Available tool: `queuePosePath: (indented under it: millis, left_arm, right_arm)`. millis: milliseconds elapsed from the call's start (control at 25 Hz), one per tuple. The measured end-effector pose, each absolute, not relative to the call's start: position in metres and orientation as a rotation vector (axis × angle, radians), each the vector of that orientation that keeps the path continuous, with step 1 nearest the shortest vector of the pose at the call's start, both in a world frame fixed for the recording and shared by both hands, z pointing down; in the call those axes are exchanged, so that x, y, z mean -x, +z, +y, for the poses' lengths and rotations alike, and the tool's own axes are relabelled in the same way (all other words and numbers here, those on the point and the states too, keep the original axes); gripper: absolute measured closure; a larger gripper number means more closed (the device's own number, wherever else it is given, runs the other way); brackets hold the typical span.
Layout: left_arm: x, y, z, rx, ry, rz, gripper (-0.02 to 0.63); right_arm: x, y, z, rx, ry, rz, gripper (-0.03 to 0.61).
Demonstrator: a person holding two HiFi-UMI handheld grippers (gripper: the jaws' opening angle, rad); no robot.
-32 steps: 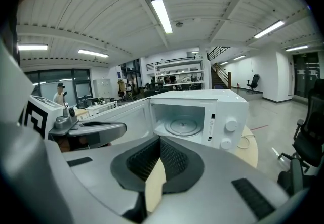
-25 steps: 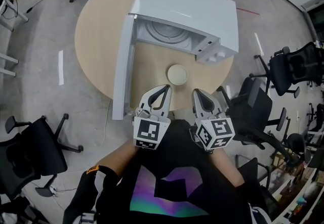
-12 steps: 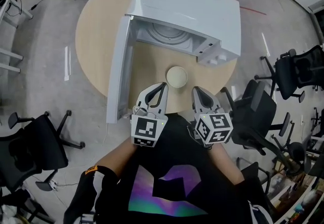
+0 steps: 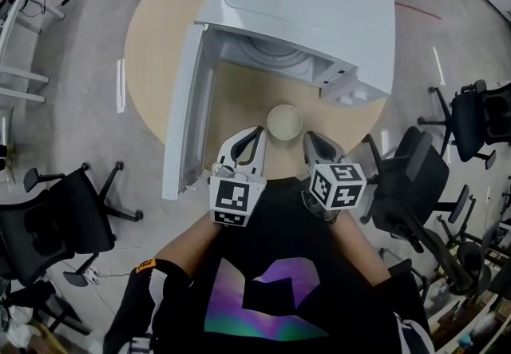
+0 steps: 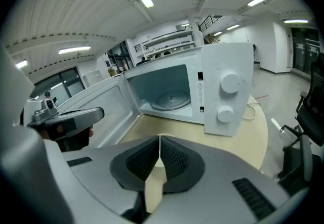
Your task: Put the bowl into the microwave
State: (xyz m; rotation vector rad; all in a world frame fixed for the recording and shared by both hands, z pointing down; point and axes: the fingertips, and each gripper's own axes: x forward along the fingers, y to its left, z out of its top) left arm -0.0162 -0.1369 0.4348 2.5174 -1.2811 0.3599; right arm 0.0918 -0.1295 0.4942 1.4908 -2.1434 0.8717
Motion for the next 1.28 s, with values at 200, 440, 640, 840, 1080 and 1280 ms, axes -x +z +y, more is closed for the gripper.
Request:
queuePosePath:
  millis: [200,440,640,840,1080,1280]
  left_arm:
    - [0.011,0.448,-0.142,-2.494,0.421,-1.289,0.568]
    - [0.005,0.459,-0.150,-2.487,0.458,-1.292,0.568]
    - [0.004,0.468,-0.156,-2.471,0.488,-1.309,0.568]
    - [0.004,0.477,-0.161,-2.454,0.520,-1.312,0.568]
    - [0.005,0.485,-0.165,-2.437,0.552,-1.307,0.568]
    - [0.007,0.488,-0.168,-2.433,0.571,-1.305,0.568]
  right_arm:
    - [-0.089,0.524,-0.133,-1.406,1.014,-2.130,0.560]
    - [-0.095,0.547,-0.141,-1.402,1.090,-2.083,0.560]
    - [-0.100,0.561,-0.149,-1.416,1.153,-2.054,0.509]
    - [-0.101,0.575,-0.153,-1.396,1.224,-2.030,0.505]
    - [-0.101,0.589,-0.160,-1.381,1.320,-1.999,0.505]
    - [-0.101,0.599,-0.162,-1.378,1.417,-1.970,0.505]
